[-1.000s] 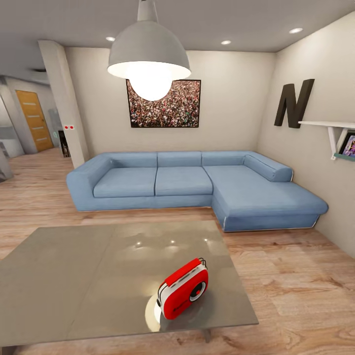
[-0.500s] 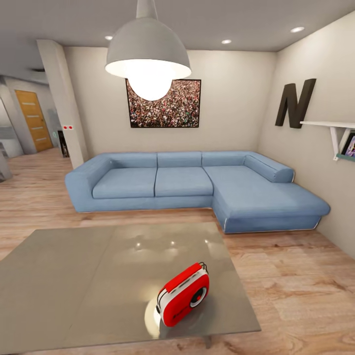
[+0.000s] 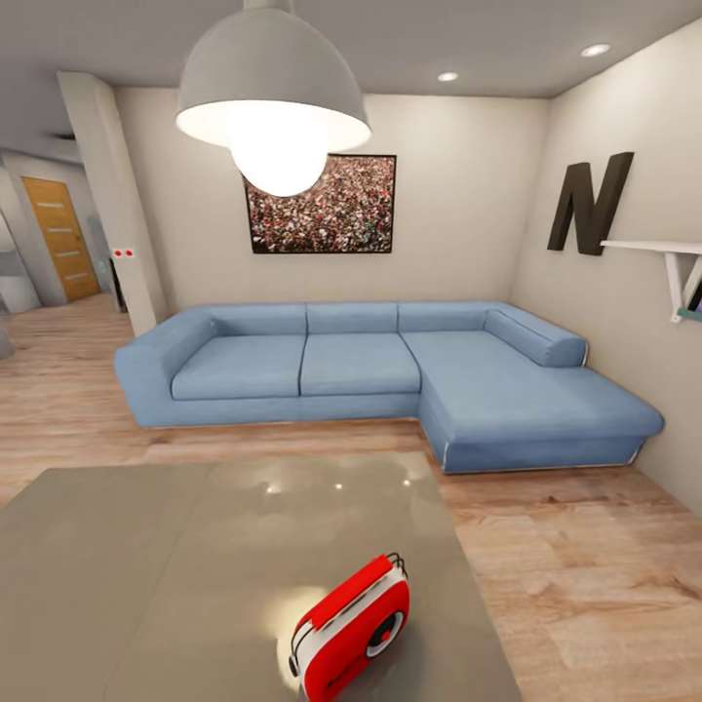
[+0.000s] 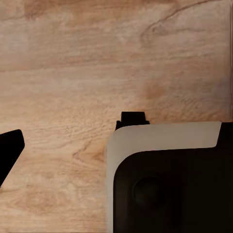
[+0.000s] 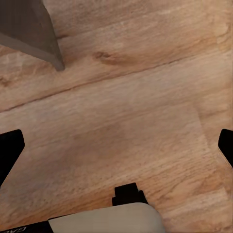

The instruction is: Turn on the radio receiver that's on the table in the living room.

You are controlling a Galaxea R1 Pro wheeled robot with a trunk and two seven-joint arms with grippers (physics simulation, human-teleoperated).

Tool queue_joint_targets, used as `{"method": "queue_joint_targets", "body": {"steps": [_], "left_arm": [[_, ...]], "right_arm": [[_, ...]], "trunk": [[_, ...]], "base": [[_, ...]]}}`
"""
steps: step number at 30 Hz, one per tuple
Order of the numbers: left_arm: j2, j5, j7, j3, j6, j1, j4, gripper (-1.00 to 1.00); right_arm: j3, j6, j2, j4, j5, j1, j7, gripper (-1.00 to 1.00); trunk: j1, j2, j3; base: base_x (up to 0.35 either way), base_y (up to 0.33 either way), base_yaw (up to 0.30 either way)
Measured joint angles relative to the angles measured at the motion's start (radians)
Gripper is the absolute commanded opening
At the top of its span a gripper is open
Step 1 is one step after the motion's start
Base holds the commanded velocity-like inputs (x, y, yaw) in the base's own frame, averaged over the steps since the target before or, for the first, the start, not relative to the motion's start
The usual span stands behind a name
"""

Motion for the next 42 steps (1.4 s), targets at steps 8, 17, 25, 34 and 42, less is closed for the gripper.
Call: {"method": "queue_joint_targets", "body": {"steps": [8, 17, 25, 34, 42], "left_arm": [[-0.001, 0.0, 0.0, 0.0, 0.0, 0.0, 0.0, 1.0], [-0.001, 0.0, 0.0, 0.0, 0.0, 0.0, 0.0, 1.0], [0.0, 0.0, 0.0, 0.0, 0.0, 0.0, 0.0, 1.0], [0.0, 0.0, 0.0, 0.0, 0.0, 0.0, 0.0, 1.0], [0.0, 0.0, 0.0, 0.0, 0.0, 0.0, 0.0, 1.0]], "right_arm": [[0.0, 0.0, 0.0, 0.0, 0.0, 0.0, 0.0, 1.0], [0.0, 0.0, 0.0, 0.0, 0.0, 0.0, 0.0, 1.0], [0.001, 0.0, 0.0, 0.0, 0.0, 0.0, 0.0, 1.0], [0.0, 0.0, 0.0, 0.0, 0.0, 0.0, 0.0, 1.0], [0.001, 0.0, 0.0, 0.0, 0.0, 0.0, 0.0, 1.0]], "trunk": [[0.0, 0.0, 0.0], [0.0, 0.0, 0.0], [0.0, 0.0, 0.0], [0.0, 0.0, 0.0], [0.0, 0.0, 0.0]], "base": [[0.261, -0.164, 0.0], [0.257, -0.177, 0.0], [0.094, -0.056, 0.0], [0.002, -0.001, 0.0], [0.0, 0.0, 0.021]]}}
